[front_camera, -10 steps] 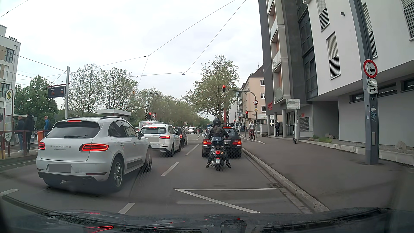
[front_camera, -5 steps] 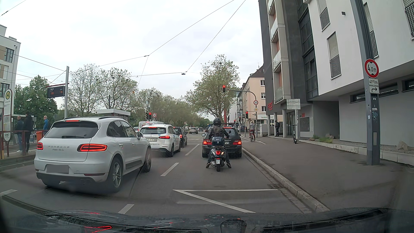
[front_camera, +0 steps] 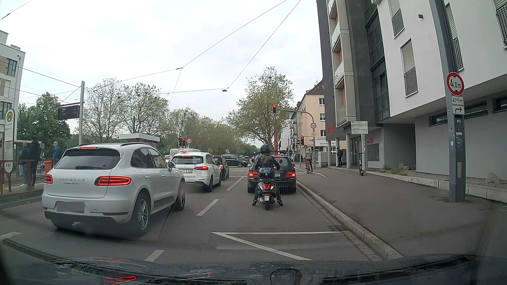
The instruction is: Follow the waypoints while adhering to traffic rules and regulations
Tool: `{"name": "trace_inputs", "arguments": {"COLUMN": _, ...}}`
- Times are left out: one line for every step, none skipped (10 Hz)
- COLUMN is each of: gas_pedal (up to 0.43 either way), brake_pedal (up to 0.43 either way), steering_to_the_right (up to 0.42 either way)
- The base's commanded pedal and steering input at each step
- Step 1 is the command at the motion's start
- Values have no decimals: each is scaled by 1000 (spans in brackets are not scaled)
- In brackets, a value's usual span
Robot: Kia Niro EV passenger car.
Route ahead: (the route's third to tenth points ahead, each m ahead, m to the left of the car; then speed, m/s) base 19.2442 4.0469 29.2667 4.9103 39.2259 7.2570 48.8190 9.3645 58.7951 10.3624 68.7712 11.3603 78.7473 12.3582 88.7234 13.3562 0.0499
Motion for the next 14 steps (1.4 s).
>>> {"name": "trace_inputs", "arguments": {"gas_pedal": 0, "brake_pedal": 152, "steering_to_the_right": -6}}
{"name": "trace_inputs", "arguments": {"gas_pedal": 0, "brake_pedal": 159, "steering_to_the_right": -6}}
{"name": "trace_inputs", "arguments": {"gas_pedal": 0, "brake_pedal": 159, "steering_to_the_right": -6}}
{"name": "trace_inputs", "arguments": {"gas_pedal": 0, "brake_pedal": 159, "steering_to_the_right": -5}}
{"name": "trace_inputs", "arguments": {"gas_pedal": 0, "brake_pedal": 165, "steering_to_the_right": -4}}
{"name": "trace_inputs", "arguments": {"gas_pedal": 0, "brake_pedal": 165, "steering_to_the_right": -4}}
{"name": "trace_inputs", "arguments": {"gas_pedal": 0, "brake_pedal": 165, "steering_to_the_right": -5}}
{"name": "trace_inputs", "arguments": {"gas_pedal": 0, "brake_pedal": 165, "steering_to_the_right": -5}}
{"name": "trace_inputs", "arguments": {"gas_pedal": 0, "brake_pedal": 165, "steering_to_the_right": -5}}
{"name": "trace_inputs", "arguments": {"gas_pedal": 0, "brake_pedal": 165, "steering_to_the_right": -5}}
{"name": "trace_inputs", "arguments": {"gas_pedal": 0, "brake_pedal": 165, "steering_to_the_right": -5}}
{"name": "trace_inputs", "arguments": {"gas_pedal": 0, "brake_pedal": 165, "steering_to_the_right": -5}}
{"name": "trace_inputs", "arguments": {"gas_pedal": 0, "brake_pedal": 165, "steering_to_the_right": -5}}
{"name": "trace_inputs", "arguments": {"gas_pedal": 0, "brake_pedal": 171, "steering_to_the_right": -5}}
